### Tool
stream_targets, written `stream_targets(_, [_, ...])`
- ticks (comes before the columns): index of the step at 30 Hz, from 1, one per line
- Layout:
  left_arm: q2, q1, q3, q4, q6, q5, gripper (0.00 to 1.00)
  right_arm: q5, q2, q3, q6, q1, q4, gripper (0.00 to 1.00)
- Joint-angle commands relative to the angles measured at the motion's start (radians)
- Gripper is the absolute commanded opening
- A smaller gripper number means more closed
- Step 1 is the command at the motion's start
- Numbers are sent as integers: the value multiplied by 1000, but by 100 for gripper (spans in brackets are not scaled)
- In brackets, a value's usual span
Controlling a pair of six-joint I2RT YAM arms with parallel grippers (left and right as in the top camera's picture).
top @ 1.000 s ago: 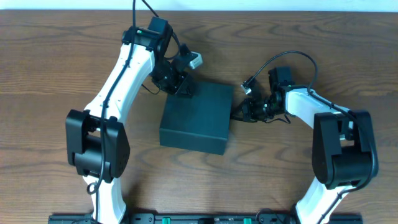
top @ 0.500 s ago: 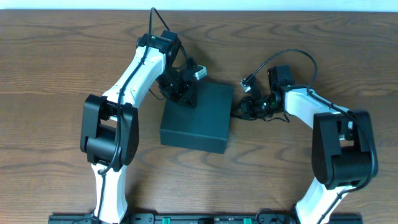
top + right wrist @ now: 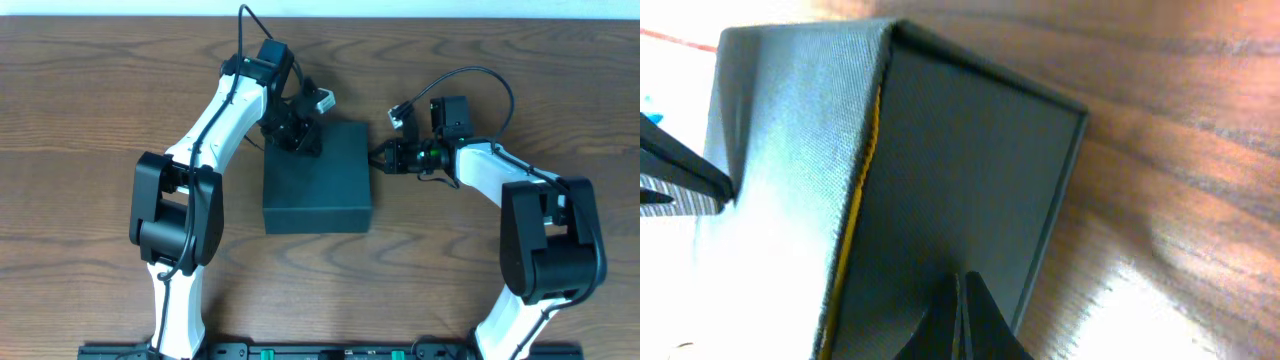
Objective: Pack container
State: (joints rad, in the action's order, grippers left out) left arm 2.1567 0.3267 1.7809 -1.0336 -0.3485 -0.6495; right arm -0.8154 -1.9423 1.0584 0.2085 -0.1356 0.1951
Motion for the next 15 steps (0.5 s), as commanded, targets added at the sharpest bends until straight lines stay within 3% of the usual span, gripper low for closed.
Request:
stream_targets(1, [47, 1, -5, 21, 17, 111, 6, -49, -1, 5, 35, -19, -12, 2])
stream_targets(6, [47, 1, -5, 9, 17, 110, 6, -55, 1, 16, 59, 9, -9, 1])
stream_targets(9, [47, 1, -5, -8, 16, 111, 6, -91, 22, 61, 61, 98, 77, 2])
stream_targets(15, [47, 1, -5, -9, 16, 111, 6, -24, 145, 83, -162, 181, 415, 2])
